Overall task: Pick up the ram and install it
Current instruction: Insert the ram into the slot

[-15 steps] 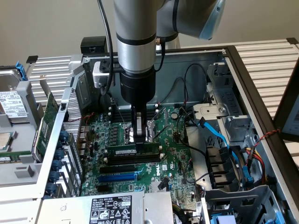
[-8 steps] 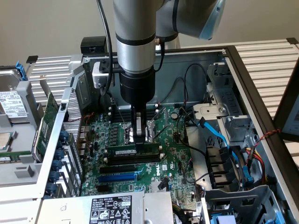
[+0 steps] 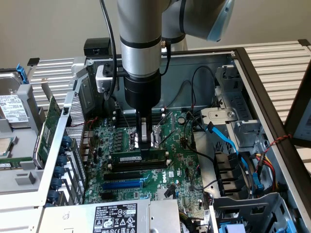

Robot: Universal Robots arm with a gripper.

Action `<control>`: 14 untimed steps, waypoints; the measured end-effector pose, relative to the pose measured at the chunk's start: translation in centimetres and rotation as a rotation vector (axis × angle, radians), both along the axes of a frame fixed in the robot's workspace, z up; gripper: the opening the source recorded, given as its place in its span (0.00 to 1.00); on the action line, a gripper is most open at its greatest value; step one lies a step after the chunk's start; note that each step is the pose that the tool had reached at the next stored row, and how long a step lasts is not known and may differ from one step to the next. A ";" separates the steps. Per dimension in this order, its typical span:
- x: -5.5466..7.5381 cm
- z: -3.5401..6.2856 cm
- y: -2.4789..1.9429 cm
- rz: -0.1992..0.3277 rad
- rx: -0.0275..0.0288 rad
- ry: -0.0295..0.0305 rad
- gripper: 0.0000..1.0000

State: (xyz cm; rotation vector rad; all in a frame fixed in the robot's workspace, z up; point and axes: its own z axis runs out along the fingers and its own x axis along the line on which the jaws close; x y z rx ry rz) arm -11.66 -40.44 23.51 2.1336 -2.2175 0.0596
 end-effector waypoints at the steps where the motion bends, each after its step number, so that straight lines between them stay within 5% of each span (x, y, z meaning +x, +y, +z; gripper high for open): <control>1: 0.0 -0.03 0.00 -0.001 0.0002 -0.0002 0.13; 14: 0.0 -0.19 0.04 -0.004 0.0000 -0.0011 0.13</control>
